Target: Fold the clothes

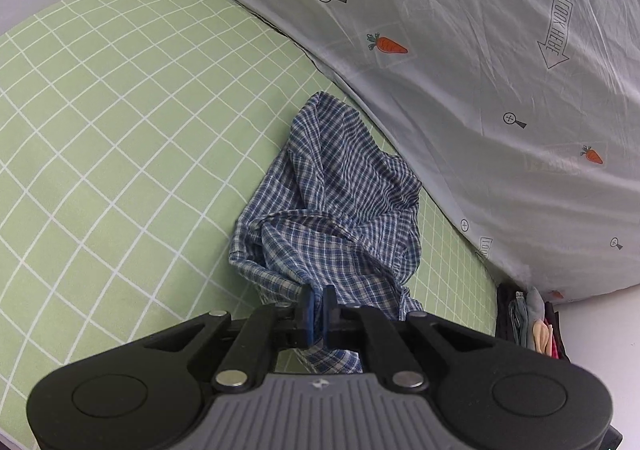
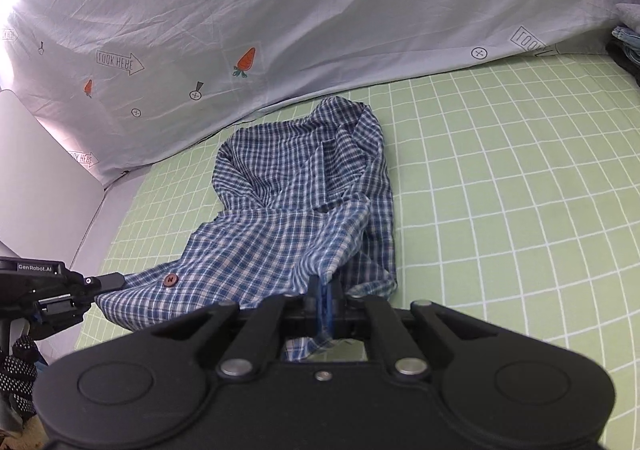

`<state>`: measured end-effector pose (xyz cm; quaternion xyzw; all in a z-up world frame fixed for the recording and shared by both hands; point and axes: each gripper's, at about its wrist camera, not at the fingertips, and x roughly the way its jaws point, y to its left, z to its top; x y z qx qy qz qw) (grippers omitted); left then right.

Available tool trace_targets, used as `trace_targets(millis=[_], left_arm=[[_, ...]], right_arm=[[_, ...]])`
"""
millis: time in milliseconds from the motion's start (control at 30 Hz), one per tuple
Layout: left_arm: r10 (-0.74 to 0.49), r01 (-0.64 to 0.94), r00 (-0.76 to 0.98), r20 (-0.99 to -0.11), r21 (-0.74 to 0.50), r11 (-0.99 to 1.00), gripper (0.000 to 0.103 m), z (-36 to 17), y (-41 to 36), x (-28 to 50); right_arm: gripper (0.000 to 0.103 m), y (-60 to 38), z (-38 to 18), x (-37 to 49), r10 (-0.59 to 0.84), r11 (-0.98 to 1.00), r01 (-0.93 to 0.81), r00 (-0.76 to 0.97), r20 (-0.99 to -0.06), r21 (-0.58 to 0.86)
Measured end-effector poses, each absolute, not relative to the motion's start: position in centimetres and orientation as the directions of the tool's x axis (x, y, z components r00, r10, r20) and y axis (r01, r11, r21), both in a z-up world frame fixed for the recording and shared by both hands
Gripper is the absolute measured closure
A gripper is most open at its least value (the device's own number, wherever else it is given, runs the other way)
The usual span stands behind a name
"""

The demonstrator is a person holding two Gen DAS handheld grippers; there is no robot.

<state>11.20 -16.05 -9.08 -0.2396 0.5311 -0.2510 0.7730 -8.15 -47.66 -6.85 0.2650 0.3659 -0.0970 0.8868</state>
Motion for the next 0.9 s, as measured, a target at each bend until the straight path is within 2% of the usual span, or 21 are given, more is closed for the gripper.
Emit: trace_targets(millis=[433,600,833,900], left_arm=[[-0.657,0.174,0.327,-0.679,-0.641,0.748,0.101,-9.2,-22.9,21.0],[-0.639,0.213,0.352,-0.684,-0.607,0.766,0.101,-10.9,-26.7,25.8],[-0.585,0.156,0.359,-0.728,-0.571,0.806,0.101,-14.4,-30.1,32.8],[-0.576,0.135,0.357,-0.736,-0.569,0.811,0.098,-15.5,-30.3,34.1]], right_arm=[[0.101,-54.9,-6.5,1.3,0.012,0.839,0.357,0.741,-0.671,0.410],[0.101,-58.9,-8.5,7.1,-0.021,0.821,0.392,0.747,-0.665,0.415],[0.100,-62.0,-12.2,14.4,-0.085,0.810,0.443,0.737,-0.671,0.384],[0.097,-62.6,-13.2,15.9,-0.107,0.812,0.455,0.732,-0.673,0.365]])
